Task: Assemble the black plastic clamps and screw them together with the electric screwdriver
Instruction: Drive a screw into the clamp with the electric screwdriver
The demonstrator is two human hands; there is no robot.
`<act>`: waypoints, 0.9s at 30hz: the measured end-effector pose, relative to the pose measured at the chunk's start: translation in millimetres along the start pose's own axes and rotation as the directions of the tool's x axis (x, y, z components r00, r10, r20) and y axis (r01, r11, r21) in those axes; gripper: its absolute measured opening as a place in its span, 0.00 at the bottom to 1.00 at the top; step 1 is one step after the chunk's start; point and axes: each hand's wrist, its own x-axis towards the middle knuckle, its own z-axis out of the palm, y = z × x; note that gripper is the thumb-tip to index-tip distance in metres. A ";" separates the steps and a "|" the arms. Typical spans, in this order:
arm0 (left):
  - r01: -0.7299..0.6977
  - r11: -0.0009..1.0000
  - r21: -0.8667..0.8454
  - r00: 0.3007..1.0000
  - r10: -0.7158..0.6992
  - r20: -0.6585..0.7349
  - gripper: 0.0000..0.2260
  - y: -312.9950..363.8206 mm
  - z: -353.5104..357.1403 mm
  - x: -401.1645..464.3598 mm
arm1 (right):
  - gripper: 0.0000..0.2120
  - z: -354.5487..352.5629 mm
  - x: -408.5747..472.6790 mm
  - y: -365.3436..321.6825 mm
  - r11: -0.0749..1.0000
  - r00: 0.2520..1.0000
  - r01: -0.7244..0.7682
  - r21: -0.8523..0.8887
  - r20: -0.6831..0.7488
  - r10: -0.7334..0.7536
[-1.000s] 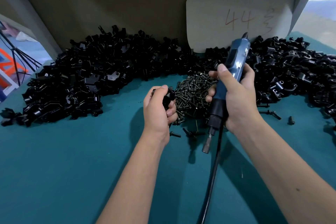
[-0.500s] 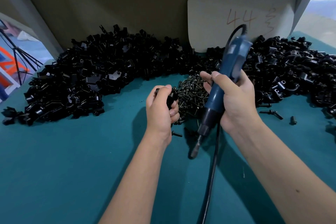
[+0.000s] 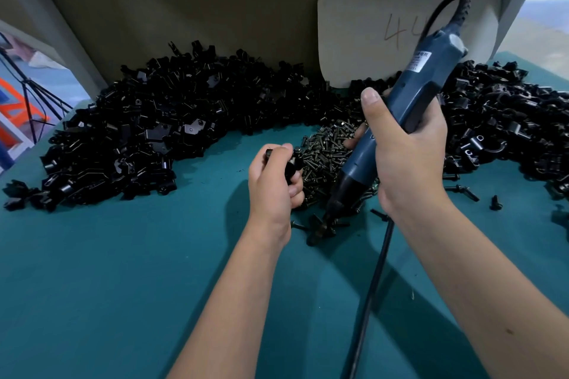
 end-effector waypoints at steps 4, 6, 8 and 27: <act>0.000 1.000 0.013 1.000 0.000 0.007 0.11 -0.6 -0.6 -0.9 | 0.14 -2.7 3.8 3.8 0.998 0.998 0.000 -0.068 -0.069 -0.004; 0.000 1.000 0.015 1.000 0.000 0.012 0.11 -0.6 -1.1 -0.5 | 0.14 -6.3 6.7 7.7 0.997 0.992 -0.030 -0.067 -0.122 0.021; 0.001 1.000 0.018 1.000 -0.001 0.013 0.11 -0.6 -1.3 -0.2 | 0.14 -9.7 9.5 10.1 0.993 0.983 -0.114 0.006 -0.143 0.114; 0.171 0.982 -0.085 0.984 -0.166 0.062 0.12 5.0 -2.2 -0.3 | 0.16 -27.3 25.9 -18.5 0.703 0.939 -0.324 0.633 0.126 0.319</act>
